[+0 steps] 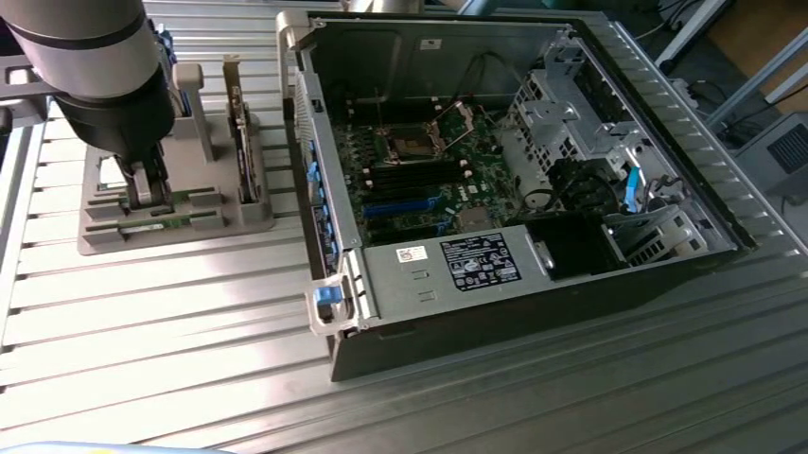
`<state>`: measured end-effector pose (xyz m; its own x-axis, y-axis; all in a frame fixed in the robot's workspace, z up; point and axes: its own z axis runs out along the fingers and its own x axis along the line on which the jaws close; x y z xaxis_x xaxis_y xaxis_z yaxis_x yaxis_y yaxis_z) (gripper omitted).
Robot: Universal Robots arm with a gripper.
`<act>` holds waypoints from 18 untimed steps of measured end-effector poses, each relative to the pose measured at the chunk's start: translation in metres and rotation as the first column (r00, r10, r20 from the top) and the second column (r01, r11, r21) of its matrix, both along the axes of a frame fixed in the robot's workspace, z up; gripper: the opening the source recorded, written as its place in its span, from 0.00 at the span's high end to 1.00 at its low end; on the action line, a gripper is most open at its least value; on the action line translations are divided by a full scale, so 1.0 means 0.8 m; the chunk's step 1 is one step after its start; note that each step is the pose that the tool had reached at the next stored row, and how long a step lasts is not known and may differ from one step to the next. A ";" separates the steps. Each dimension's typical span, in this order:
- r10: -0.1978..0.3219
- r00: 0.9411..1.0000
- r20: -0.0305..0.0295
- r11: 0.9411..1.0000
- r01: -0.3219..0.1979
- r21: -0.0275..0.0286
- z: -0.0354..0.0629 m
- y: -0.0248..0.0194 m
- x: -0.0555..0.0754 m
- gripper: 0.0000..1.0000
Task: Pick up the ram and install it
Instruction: 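Pick up the ram and move it above insertion slot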
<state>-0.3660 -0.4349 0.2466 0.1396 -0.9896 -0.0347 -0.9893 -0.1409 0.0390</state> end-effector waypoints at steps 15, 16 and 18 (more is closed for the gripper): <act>0.000 1.000 0.000 1.000 0.000 0.000 -0.029 0.0000 -0.009 0.70; 0.000 1.000 0.000 1.000 0.000 0.000 -0.030 0.0000 -0.010 0.70; 0.000 1.000 0.000 1.000 0.000 0.000 -0.035 0.0000 -0.012 0.70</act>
